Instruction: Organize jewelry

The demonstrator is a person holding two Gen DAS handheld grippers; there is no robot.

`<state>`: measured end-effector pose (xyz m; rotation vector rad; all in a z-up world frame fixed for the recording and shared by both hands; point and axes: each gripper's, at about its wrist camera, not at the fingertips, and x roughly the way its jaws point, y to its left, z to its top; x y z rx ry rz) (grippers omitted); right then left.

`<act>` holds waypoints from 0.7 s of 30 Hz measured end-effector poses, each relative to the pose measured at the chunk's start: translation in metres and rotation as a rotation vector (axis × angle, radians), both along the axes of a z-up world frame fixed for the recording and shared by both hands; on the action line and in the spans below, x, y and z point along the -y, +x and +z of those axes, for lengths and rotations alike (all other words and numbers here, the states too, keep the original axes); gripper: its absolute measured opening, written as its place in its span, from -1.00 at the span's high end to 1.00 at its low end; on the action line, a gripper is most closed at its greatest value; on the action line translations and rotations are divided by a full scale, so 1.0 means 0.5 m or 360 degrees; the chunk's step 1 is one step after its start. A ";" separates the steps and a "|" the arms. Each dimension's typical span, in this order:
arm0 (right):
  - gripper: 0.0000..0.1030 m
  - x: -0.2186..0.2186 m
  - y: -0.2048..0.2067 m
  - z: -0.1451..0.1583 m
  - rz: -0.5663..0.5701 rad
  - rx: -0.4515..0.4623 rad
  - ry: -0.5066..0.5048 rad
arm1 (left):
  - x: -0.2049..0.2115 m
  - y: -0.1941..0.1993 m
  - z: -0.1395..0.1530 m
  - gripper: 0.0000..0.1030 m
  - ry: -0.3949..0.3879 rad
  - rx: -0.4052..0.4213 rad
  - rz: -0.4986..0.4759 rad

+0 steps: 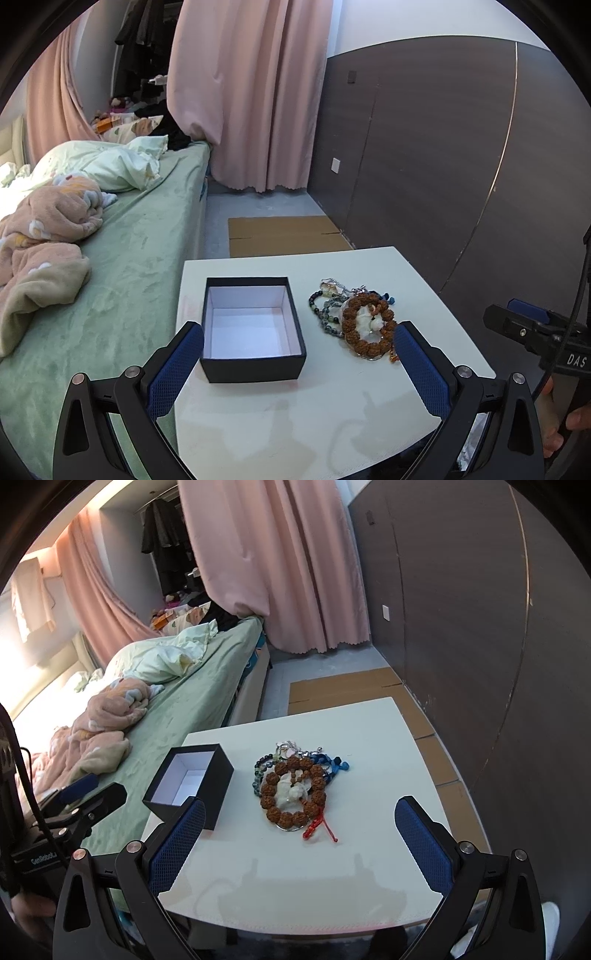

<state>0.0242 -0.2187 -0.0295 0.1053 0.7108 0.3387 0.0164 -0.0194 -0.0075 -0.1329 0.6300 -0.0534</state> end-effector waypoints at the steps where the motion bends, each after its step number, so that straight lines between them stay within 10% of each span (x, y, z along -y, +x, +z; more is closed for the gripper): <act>1: -1.00 0.007 0.005 0.001 -0.0009 -0.0013 0.0018 | 0.001 0.003 0.000 -0.99 -0.0004 -0.0001 -0.0007; 9: -0.84 0.062 0.045 0.004 -0.0071 -0.0105 0.0190 | 0.039 0.045 -0.015 -0.84 -0.0013 -0.0055 -0.0122; 21: -0.18 0.123 0.134 -0.085 -0.0197 -0.0510 0.0519 | 0.099 0.125 -0.071 -0.02 -0.0034 -0.0270 -0.0304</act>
